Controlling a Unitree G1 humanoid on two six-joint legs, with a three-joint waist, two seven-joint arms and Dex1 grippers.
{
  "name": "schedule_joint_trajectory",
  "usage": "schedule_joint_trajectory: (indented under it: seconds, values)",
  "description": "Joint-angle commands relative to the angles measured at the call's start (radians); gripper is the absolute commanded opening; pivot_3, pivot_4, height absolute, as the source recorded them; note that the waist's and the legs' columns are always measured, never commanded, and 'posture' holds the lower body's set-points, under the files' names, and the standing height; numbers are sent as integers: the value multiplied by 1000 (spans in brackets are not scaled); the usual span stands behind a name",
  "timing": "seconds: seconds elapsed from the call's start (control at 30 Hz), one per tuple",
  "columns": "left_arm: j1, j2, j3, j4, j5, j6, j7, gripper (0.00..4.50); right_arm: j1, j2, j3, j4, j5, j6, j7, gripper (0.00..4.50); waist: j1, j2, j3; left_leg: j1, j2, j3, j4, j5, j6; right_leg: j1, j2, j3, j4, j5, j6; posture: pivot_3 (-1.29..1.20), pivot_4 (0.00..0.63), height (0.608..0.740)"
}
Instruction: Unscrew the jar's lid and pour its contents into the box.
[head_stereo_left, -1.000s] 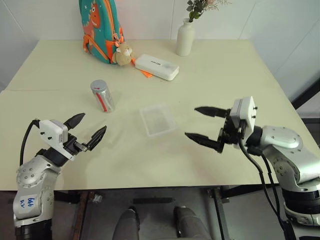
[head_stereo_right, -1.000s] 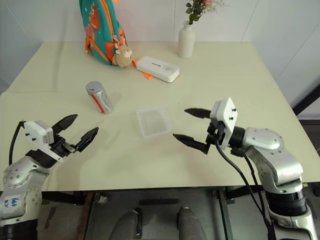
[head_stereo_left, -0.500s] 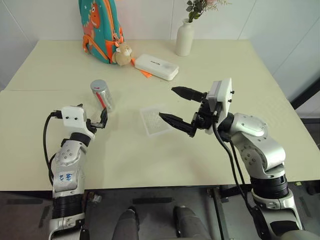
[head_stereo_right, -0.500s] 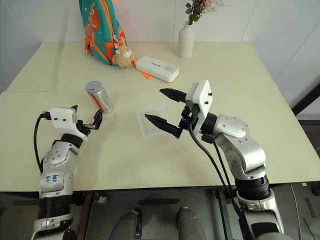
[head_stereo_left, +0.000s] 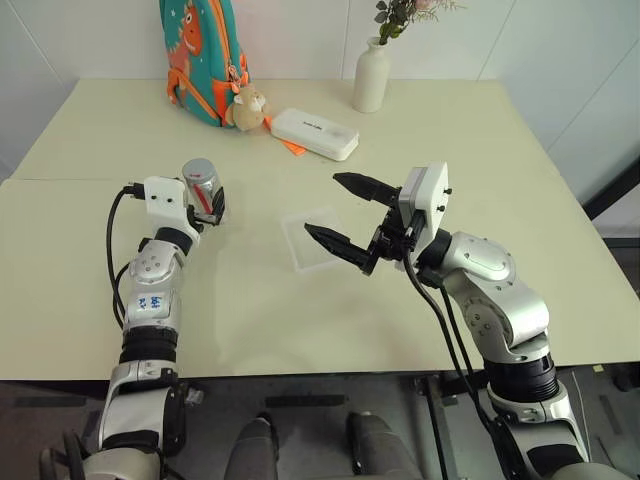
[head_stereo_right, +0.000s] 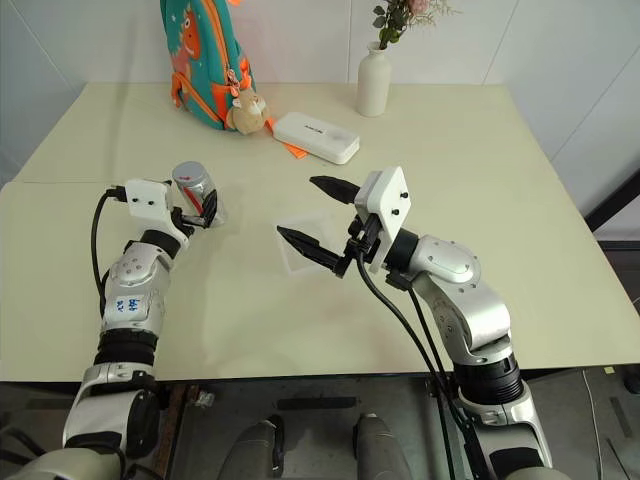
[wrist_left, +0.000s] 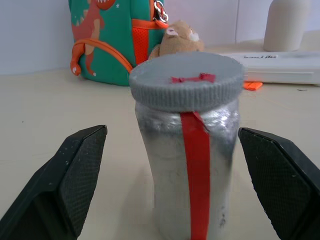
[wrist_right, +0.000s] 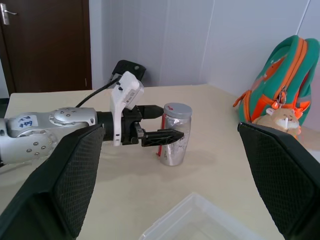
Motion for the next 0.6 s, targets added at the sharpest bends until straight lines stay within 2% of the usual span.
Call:
schedule_joint_trajectory:
  seconds: [0.03,0.17,0.27,0.47,0.6]
  values:
    - [-59,19,-13,97,12,-70,-27,4481,3,8,-2,-49,0,-21,-14,4500,0,0,0,0,0,0,0,0,0,0,0,0,0,0,0,0,150,740]
    - [-112,31,-10,214,3,-119,-55,4481,6,12,2,-54,-5,-24,-21,4500,-1,0,0,0,0,0,0,0,0,0,0,0,0,0,0,0,150,740]
    - [-135,32,-7,266,-6,-138,-67,3883,4,11,-3,-50,-5,-27,-19,4500,-3,0,0,0,0,0,-1,0,0,0,0,0,0,0,0,0,150,740]
    - [-145,31,11,303,-32,-199,-96,2042,6,17,-5,-39,-5,-35,-15,4500,-1,0,0,0,0,0,-1,0,0,0,0,0,0,0,0,0,150,740]
    - [-131,11,32,254,-95,-203,-160,1957,16,26,-6,-17,0,-42,-12,4500,-1,0,0,0,0,0,-1,0,0,0,0,0,0,0,0,0,150,740]
